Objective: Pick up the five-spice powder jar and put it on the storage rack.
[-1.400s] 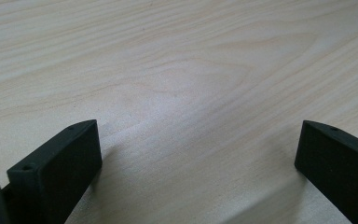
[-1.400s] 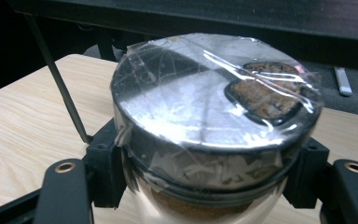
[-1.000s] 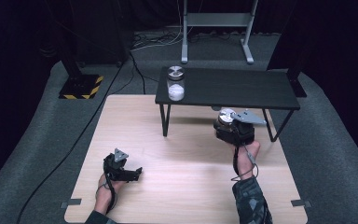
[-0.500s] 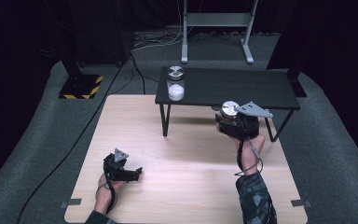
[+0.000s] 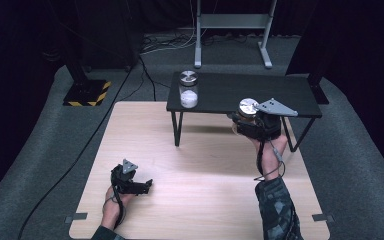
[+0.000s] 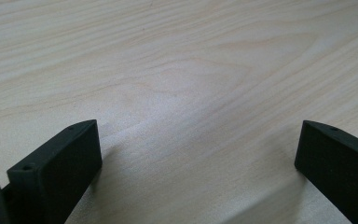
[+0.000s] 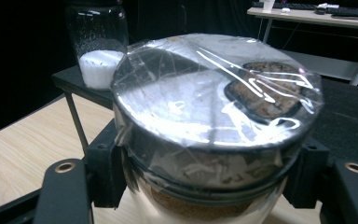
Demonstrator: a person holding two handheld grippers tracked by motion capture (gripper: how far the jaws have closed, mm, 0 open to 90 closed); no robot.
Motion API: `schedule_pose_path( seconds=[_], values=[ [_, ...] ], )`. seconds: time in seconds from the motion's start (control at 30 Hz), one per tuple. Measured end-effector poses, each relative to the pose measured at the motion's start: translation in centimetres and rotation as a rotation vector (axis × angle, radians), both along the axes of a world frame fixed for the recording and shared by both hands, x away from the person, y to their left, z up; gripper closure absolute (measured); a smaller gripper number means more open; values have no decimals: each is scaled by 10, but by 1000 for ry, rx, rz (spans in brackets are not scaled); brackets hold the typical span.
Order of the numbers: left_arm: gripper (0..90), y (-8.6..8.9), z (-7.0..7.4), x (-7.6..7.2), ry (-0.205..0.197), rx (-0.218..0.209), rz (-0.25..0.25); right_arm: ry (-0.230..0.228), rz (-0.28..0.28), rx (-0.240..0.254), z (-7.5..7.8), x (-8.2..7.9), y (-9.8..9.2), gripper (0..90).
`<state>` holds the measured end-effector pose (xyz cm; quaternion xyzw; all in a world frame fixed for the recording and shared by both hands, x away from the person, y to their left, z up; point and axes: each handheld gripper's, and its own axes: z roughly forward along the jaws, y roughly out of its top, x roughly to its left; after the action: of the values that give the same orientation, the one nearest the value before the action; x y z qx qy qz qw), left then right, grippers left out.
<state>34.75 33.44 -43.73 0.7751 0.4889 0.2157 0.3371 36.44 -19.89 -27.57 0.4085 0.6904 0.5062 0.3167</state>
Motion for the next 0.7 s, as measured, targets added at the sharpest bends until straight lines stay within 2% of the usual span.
schedule_pose_path(
  seconds=[0.7],
  values=[
    [1,0,0,0,0,0,0,-15,4,-25,30,20,4,297]
  ],
)
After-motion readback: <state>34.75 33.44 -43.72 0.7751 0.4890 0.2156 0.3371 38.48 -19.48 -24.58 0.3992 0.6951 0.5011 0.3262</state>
